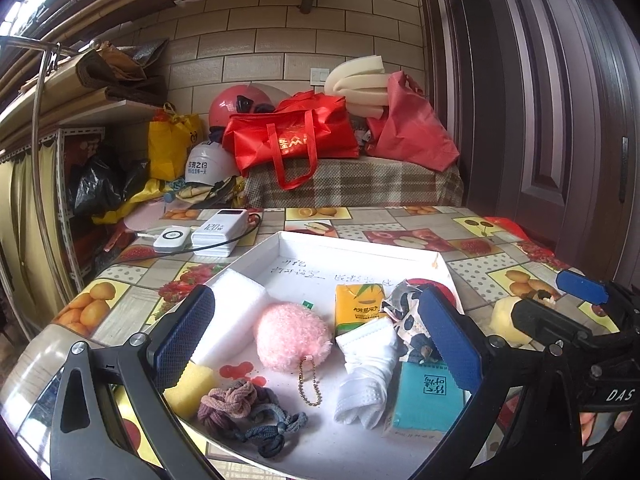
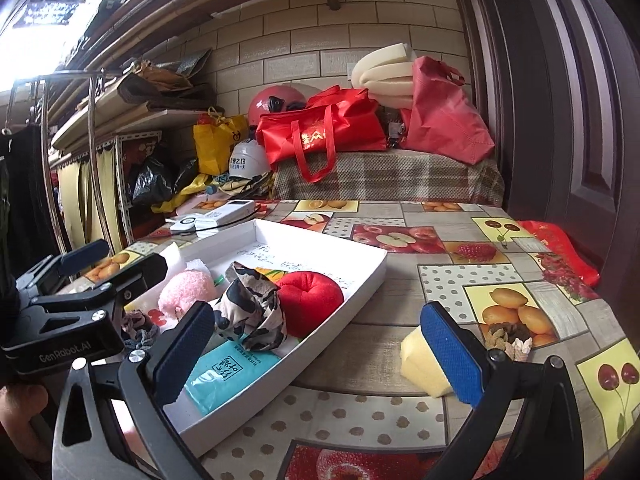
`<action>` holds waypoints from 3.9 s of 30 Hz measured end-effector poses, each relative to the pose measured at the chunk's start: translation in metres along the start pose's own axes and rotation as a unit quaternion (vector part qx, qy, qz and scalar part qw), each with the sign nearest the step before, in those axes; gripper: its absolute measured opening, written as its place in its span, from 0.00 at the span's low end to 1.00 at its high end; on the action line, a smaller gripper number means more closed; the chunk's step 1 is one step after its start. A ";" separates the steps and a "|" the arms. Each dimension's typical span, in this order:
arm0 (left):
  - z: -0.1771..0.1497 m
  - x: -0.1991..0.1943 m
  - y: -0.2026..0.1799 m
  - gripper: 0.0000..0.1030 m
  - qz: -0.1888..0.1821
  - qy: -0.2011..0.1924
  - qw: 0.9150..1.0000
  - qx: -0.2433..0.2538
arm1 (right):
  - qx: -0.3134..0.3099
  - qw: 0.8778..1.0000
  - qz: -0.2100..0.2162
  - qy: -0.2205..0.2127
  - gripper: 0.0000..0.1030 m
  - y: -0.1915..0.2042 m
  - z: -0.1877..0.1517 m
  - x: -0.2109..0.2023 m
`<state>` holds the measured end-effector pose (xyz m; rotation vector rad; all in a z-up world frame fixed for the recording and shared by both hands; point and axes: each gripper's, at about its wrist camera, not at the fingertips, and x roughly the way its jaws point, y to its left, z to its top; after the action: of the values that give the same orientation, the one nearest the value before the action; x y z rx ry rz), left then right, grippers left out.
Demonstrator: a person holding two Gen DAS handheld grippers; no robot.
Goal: Organize soft objects
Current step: 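Grasp the beige rope knot with right gripper while left gripper grasps yellow sponge, then carry the beige rope knot and yellow sponge over the white tray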
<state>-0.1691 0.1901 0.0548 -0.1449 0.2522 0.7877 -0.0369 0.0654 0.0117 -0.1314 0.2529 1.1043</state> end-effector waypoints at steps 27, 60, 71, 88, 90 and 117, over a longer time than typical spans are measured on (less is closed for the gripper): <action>-0.009 0.011 -0.135 1.00 -0.146 0.096 0.981 0.088 | 0.036 0.972 -0.116 0.201 0.92 -0.153 -0.012 0.041; -0.001 0.057 -0.211 0.58 -0.179 0.113 0.969 0.131 | 0.143 0.978 -0.088 0.126 0.36 -0.189 -0.006 0.015; -0.005 0.009 -0.149 0.58 -0.195 0.080 0.973 0.093 | 0.072 0.993 -0.074 0.051 0.37 -0.121 -0.008 -0.030; -0.011 -0.021 -0.037 0.58 -0.137 0.059 0.987 0.059 | -0.033 0.999 -0.005 0.037 0.36 -0.020 -0.015 -0.028; -0.011 -0.018 -0.013 0.58 -0.108 0.060 0.991 0.045 | -0.038 0.999 -0.003 0.037 0.36 -0.017 -0.016 -0.027; -0.013 0.000 0.061 0.58 -0.019 0.083 0.996 -0.026 | -0.097 0.991 0.065 0.058 0.36 0.048 -0.012 0.004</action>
<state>-0.2149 0.2294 0.0399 -0.2644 0.3840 0.7448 -0.0798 0.0876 0.0000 -0.3568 0.2616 1.2522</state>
